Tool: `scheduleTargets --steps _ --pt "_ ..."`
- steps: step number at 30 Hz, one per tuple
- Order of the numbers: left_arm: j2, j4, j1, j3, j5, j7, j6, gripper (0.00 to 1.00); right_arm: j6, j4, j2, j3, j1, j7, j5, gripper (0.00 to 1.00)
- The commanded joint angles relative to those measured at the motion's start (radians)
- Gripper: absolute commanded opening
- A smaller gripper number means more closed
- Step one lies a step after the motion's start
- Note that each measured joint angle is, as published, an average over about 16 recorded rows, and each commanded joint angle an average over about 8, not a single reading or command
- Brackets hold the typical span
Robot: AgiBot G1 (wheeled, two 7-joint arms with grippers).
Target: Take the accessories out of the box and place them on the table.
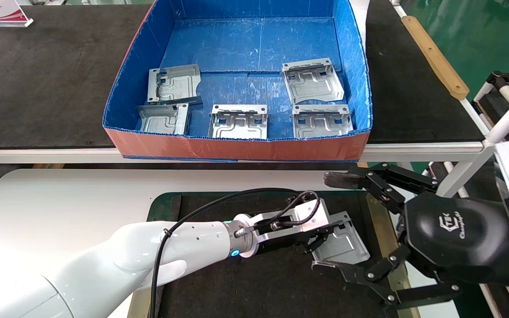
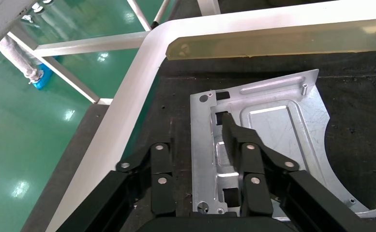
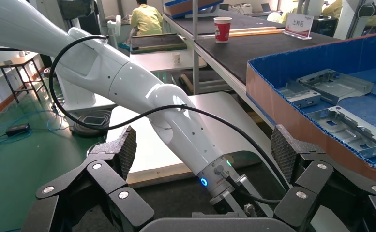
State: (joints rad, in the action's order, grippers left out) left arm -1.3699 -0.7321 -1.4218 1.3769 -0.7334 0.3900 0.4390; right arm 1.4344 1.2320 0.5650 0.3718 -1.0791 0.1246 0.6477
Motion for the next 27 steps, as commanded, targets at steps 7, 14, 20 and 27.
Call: scheduleTargets --steps 7,14,20,27 --pt "0.017 -0.014 0.009 -0.028 -0.002 -0.012 0.026 1.00 0.000 0.000 0.000 0.000 0.000 0.000 0.000 1.00" --pt "0.093 -0.069 0.043 -0.137 -0.002 -0.070 0.131 1.00 0.000 0.000 0.000 0.000 0.000 0.000 0.000 1.00" --pt "0.169 -0.124 0.078 -0.247 -0.001 -0.128 0.237 1.00 0.000 0.000 0.000 0.000 0.000 0.000 0.000 1.00" --pt "0.258 -0.188 0.119 -0.375 0.000 -0.196 0.360 1.00 0.000 0.000 0.000 0.000 0.000 0.000 0.000 1.00"
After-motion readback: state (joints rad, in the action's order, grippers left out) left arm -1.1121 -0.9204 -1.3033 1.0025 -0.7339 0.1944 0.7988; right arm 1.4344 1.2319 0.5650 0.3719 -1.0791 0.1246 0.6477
